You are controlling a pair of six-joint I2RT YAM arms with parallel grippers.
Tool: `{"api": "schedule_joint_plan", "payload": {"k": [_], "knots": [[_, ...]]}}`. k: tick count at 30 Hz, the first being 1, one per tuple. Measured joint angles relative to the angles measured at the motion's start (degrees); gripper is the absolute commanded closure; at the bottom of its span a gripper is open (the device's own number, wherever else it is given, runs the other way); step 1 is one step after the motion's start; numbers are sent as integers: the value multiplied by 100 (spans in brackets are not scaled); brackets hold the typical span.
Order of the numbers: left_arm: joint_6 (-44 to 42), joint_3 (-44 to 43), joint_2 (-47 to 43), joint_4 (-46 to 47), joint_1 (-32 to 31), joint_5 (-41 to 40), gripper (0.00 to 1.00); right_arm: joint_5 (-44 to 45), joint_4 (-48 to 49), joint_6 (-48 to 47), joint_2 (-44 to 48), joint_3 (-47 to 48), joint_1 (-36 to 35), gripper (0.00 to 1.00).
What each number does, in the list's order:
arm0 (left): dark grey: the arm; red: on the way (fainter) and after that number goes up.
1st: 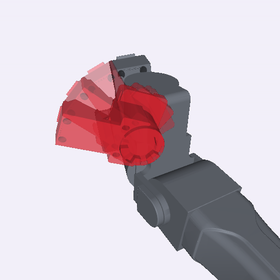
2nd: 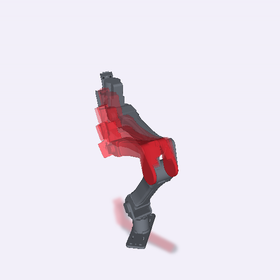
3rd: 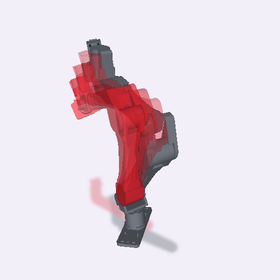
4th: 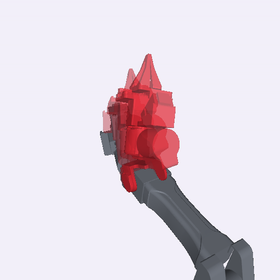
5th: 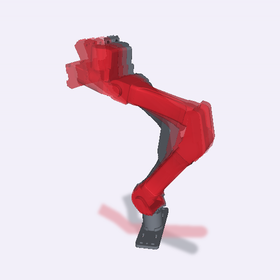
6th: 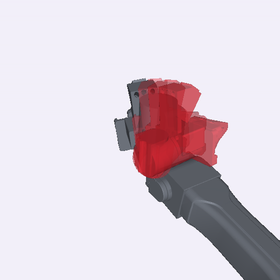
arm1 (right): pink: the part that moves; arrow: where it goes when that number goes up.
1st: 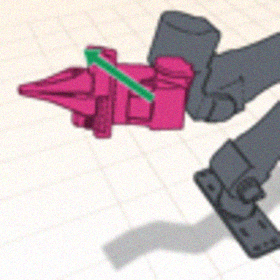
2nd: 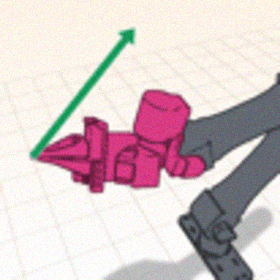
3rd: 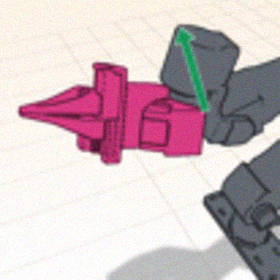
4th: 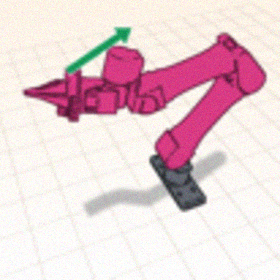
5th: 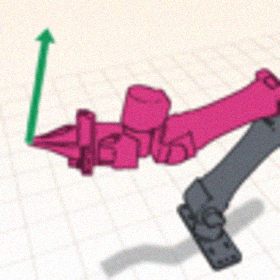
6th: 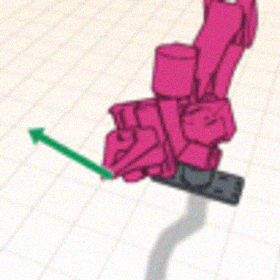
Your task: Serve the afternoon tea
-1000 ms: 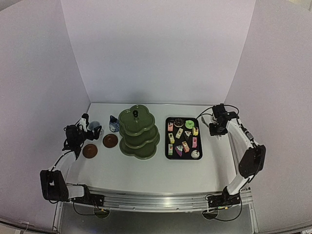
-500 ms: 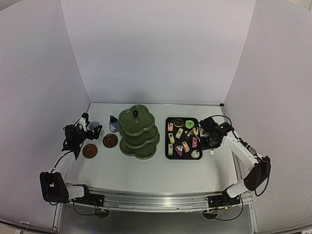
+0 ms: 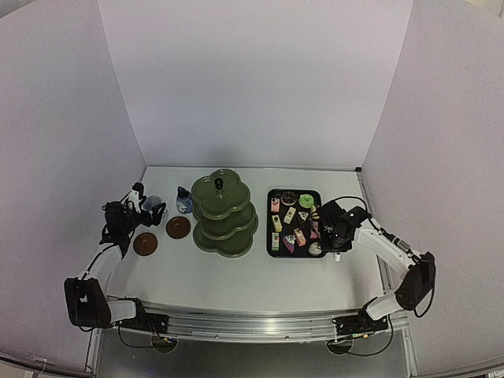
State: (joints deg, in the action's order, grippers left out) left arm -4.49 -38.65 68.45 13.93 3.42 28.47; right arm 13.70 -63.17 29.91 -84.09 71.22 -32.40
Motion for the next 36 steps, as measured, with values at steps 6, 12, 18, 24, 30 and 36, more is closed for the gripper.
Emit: {"api": "schedule_joint_plan", "payload": {"k": [6,12,18,24,30,36], "knots": [[-9,2,-83,0,0,-2,0,-126,176,27,-132,-12,-7,61],[-13,4,-98,0,0,-2,1,-178,237,80,-153,-134,-7,65],[-26,4,-96,0,0,-2,0,-202,257,83,-295,-202,-7,79],[-26,4,-96,0,0,0,1,-232,269,67,-313,-203,-7,98],[-26,4,-96,0,0,0,0,-239,267,24,-294,-198,-15,100],[-50,4,-96,0,0,2,0,-234,208,-36,-123,-125,-15,100]]}}
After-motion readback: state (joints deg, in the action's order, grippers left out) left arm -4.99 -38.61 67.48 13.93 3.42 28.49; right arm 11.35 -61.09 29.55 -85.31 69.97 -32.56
